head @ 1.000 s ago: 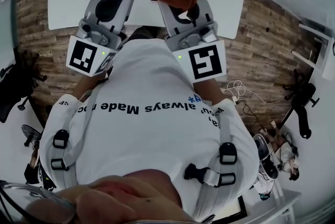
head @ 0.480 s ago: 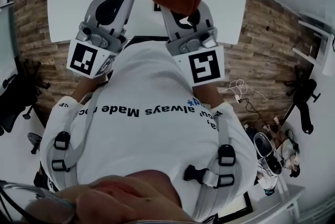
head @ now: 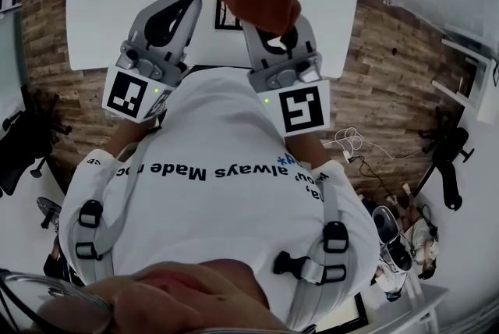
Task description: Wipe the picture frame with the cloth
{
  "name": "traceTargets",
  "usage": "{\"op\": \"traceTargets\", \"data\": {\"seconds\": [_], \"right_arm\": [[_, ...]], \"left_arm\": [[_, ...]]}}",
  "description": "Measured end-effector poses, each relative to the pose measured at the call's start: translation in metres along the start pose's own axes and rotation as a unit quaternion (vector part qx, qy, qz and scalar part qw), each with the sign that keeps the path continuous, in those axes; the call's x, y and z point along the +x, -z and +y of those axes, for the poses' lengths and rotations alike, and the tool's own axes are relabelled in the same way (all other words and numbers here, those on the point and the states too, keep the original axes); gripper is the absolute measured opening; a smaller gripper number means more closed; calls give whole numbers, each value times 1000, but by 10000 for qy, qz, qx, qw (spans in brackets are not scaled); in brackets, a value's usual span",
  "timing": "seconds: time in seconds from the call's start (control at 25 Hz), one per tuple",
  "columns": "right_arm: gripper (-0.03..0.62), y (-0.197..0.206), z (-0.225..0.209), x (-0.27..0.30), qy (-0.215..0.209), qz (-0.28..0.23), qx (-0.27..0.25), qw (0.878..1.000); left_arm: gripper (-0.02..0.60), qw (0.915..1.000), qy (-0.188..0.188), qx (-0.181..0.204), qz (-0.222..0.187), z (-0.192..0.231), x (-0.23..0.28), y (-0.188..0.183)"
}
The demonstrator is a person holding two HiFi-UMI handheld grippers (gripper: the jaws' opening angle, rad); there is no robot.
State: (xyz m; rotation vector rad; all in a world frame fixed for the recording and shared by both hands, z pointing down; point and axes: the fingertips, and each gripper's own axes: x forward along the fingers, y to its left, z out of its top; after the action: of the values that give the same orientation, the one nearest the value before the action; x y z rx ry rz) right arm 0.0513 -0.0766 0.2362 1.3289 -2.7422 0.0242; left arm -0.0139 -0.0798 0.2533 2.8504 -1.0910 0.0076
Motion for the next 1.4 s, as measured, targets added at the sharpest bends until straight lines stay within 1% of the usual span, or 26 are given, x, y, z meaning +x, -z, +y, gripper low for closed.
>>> {"op": "traceTargets", "data": {"seconds": [0.16, 0.44, 0.52, 0.6, 0.68, 0.76, 0.84, 0.92, 1.0, 1.2, 1.4], "right_arm": [[20, 7, -14, -4, -36, 86, -85, 9999], [20, 26, -16, 0, -131, 132, -31, 9998], [20, 40, -15, 3, -170, 272, -109, 9994], [20, 64, -13, 8, -174, 614, -171, 9978], [20, 89, -12, 16, -167, 896, -263, 9955], [20, 113, -13, 25, -190, 1049, -492, 9931], [20, 140, -11, 34, -273, 1190, -758, 9896], [20, 169, -4, 44, -401, 1250, -981, 9865], [20, 199, 4, 52, -534, 1417, -1165, 9816], [20, 268, 17, 61, -817, 2106, -1485, 9628], [20, 319, 28, 70, -1079, 2591, -1790, 9430]], "left_arm": [[3, 10000, -40, -63, 66, -6, 13, 8], [3, 9997, -105, -49, 228, -2, 17, 27], [3, 9993, -127, 11, 343, 3, 16, 42], [3, 9986, -96, 61, 523, 10, 16, 64], [3, 9972, -18, 83, 743, 16, 17, 89], [3, 9953, 84, 60, 965, 22, 20, 116], [3, 9932, 158, 37, 1150, 26, 23, 142], [3, 9909, 194, 81, 1332, 31, 23, 169], [3, 9885, 264, 122, 1484, 33, 24, 193], [3, 9803, 515, 110, 1904, 34, 29, 249], [3, 9711, 586, 89, 2312, 38, 25, 299]]}}
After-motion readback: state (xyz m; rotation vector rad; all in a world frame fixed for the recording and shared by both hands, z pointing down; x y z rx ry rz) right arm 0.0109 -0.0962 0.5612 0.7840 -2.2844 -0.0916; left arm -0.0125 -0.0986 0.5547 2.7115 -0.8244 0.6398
